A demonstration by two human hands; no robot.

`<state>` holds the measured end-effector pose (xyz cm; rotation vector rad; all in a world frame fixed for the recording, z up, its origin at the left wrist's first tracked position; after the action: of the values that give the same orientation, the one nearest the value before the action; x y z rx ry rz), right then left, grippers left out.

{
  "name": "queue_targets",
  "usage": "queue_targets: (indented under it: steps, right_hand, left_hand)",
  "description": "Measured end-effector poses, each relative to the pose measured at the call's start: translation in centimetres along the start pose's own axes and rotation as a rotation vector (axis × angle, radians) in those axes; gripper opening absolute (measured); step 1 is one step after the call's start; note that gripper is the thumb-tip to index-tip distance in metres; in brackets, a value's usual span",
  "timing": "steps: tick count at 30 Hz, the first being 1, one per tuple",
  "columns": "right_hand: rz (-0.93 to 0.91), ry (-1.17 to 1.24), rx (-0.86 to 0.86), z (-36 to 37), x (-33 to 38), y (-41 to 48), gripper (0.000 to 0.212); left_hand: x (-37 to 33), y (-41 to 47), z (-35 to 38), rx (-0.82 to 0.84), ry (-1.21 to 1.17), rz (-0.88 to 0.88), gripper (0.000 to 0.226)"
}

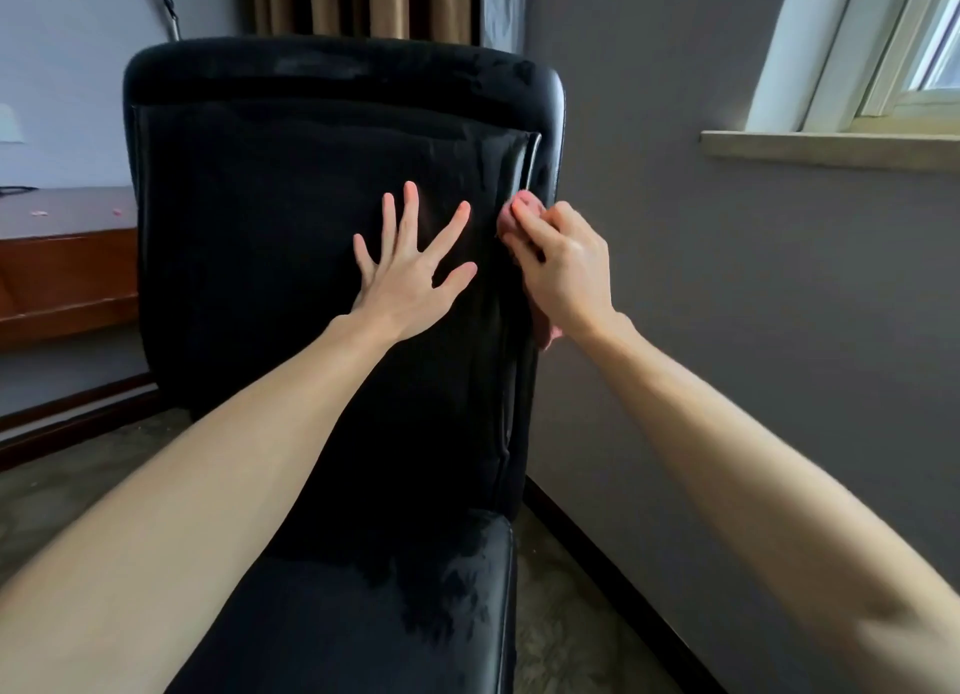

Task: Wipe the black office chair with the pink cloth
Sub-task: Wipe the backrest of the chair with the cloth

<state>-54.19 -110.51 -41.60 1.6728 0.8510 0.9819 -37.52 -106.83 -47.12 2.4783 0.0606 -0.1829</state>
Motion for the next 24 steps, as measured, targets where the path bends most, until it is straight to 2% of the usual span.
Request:
queue_targets:
  steps: [4, 6, 10, 12, 20, 24]
  right_hand:
    - [-0.019, -0.016, 0.038, -0.6, 0.0, -0.1, 0.016]
    - [-0.032, 0.019, 0.056, -1.2, -0.3, -3.9, 0.016]
    - [-0.071, 0.038, 0.208, -1.4, -0.3, -13.6, 0.017]
    - [-0.082, 0.026, 0.243, -1.5, -0.2, -15.6, 0.015]
    - [0.023, 0.022, 0.032, -4.7, 0.5, -4.1, 0.016]
    - [-0.063, 0.062, 0.061, -6.0, 1.3, -6.4, 0.011]
  left_hand:
    - [-0.7, 0.0, 0.3, 0.001, -0.008, 0.015, 0.065]
    - [-1.3, 0.0, 0.5, 0.002, -0.020, 0.029, 0.065]
    - [-1.8, 0.0, 0.6, 0.011, -0.041, 0.040, 0.064]
    - [-2.0, -0.2, 0.4, 0.014, -0.044, 0.036, 0.064]
    - [-3.6, -0.8, 0.2, 0.021, -0.076, 0.051, 0.064]
    - [-5.2, -1.3, 0.3, 0.016, -0.111, 0.096, 0.064]
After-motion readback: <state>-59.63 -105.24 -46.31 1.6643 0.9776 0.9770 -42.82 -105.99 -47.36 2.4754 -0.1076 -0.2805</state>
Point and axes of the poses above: each hand's wrist, its own y-axis towards the middle knuckle, its own z-axis out of the palm, x = y × z, the point moved 10 cm from there along y, towards the middle knuckle, and after that the axes turned 13 degrees about z, right-handed, at the moved point
